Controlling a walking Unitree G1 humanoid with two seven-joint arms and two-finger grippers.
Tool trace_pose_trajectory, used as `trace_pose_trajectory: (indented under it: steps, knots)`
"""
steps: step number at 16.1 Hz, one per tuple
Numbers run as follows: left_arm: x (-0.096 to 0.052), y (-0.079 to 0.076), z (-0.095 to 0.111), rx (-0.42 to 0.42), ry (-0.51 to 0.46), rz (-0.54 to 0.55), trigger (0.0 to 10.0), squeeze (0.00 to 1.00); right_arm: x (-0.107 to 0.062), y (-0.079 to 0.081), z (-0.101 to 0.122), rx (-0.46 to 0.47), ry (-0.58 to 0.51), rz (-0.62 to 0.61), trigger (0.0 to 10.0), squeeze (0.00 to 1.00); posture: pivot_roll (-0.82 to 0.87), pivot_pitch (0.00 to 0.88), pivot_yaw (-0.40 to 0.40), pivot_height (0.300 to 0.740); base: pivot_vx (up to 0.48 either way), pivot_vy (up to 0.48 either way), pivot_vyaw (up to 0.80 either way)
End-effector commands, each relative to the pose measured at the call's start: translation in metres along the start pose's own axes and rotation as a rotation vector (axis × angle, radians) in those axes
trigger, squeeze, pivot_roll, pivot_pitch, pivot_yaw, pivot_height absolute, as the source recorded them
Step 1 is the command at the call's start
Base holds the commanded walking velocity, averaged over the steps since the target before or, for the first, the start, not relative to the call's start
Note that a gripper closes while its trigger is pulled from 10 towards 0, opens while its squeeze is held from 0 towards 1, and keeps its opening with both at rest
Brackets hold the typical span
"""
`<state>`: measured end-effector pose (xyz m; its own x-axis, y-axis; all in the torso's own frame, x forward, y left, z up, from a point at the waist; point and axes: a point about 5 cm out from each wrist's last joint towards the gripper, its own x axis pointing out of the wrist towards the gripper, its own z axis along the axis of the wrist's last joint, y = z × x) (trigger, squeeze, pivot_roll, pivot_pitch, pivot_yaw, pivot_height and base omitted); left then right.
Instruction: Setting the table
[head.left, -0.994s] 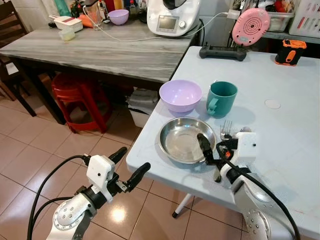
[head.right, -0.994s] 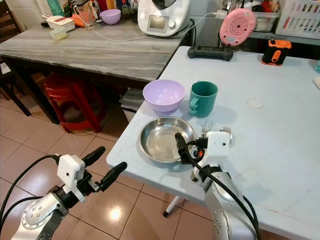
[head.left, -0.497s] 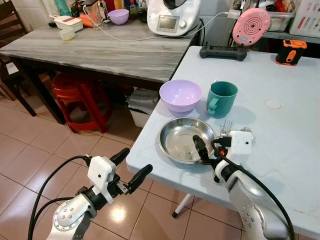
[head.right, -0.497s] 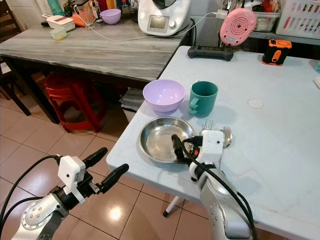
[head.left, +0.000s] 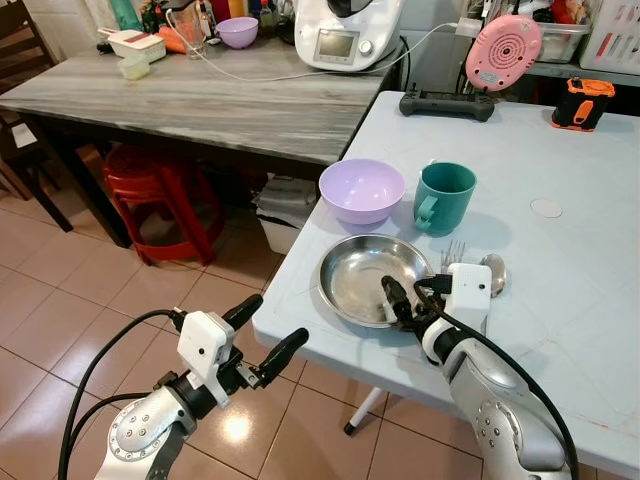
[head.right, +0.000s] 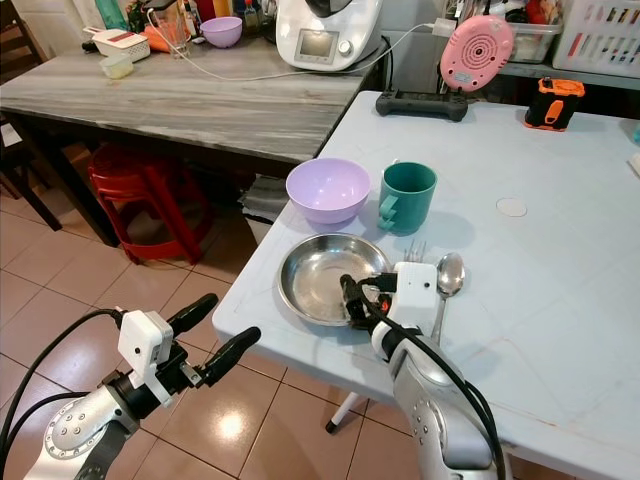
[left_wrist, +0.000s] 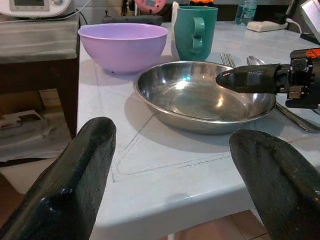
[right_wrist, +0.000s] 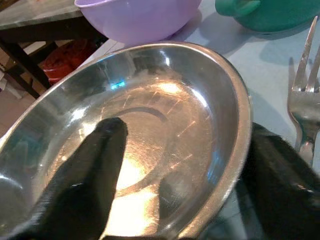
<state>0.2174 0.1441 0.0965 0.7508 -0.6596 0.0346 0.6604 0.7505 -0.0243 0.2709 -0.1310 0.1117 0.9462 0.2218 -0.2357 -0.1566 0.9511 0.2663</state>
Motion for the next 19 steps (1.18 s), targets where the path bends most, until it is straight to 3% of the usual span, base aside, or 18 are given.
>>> trace_pose_trajectory:
  steps: [1, 19]
  knots:
    - [0.001, -0.002, 0.006, 0.009, -0.014, -0.026, 10.0, 0.00, 0.002, 0.001, -0.002, 0.011, 0.028, 0.008, 0.0, 0.00, -0.06, 0.094, 0.078, 0.740, 0.000, 0.000, 0.00]
    - [0.001, -0.007, 0.009, 0.007, -0.017, -0.085, 10.0, 0.00, 0.006, -0.008, -0.019, 0.116, 0.185, -0.093, 0.0, 0.00, -0.05, 0.088, 0.094, 0.740, 0.000, 0.000, 0.00]
